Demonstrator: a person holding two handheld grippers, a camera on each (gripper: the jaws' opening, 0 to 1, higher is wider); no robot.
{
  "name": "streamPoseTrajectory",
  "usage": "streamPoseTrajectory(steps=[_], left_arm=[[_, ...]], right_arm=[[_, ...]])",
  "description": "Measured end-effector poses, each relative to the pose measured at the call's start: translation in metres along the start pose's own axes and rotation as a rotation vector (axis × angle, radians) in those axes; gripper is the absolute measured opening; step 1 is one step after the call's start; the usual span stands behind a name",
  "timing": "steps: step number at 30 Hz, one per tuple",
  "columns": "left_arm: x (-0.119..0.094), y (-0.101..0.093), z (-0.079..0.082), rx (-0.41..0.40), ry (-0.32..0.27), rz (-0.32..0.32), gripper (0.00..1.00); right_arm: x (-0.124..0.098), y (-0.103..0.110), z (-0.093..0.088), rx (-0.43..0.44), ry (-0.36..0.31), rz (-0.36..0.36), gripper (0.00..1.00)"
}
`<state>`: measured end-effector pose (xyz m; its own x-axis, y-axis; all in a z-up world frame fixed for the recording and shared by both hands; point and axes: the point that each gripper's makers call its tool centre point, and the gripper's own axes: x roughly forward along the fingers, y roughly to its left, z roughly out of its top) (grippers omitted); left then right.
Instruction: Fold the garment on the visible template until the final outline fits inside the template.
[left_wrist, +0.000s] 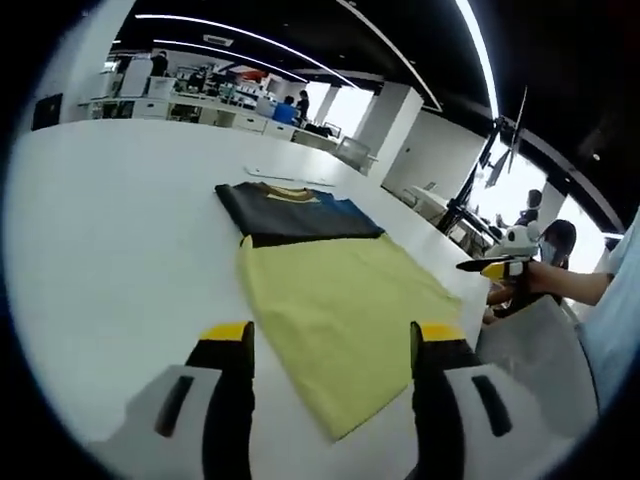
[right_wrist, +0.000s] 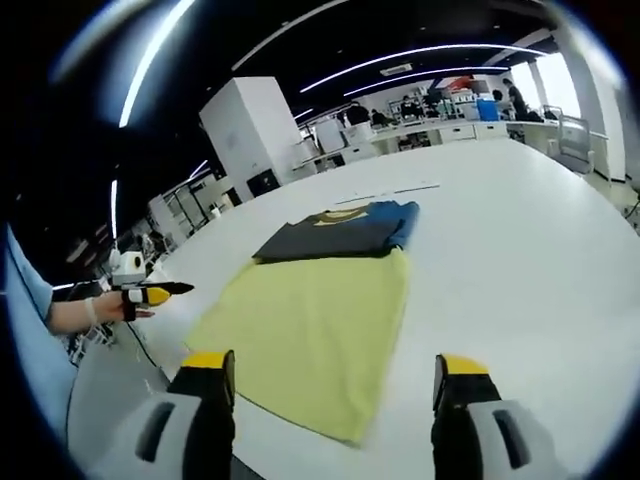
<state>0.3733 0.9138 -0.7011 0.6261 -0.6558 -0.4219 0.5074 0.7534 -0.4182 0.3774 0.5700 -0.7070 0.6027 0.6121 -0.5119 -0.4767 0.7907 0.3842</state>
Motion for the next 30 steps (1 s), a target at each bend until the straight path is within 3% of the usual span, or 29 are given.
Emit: streamPoseTrajectory(steps=[8, 11, 20, 30], left_arm=[[-0.013, -0.002, -0.027, -0.071, 0.048, -0.015, 0.44], [-0.016, -0.002, -0.035, -0.103, 0.063, -0.019, 0.38], [-0.020, -0.005, -0.054, -0.173, 0.092, -0.020, 0.36], [-0.015, -0.005, -0.070, -0.220, 0.136, -0.021, 0.34]], right_arm=[[0.000, 0.001, -0.035, 0.036, 0.075, 0.023, 0.56], [0.002, 0.002, -0.042, 0.054, 0.083, 0.031, 0.54], [0.005, 0.000, -0.058, 0.085, 0.121, 0.040, 0.44], [0.008, 0.006, -0.059, 0.108, 0.133, 0.067, 0.34]])
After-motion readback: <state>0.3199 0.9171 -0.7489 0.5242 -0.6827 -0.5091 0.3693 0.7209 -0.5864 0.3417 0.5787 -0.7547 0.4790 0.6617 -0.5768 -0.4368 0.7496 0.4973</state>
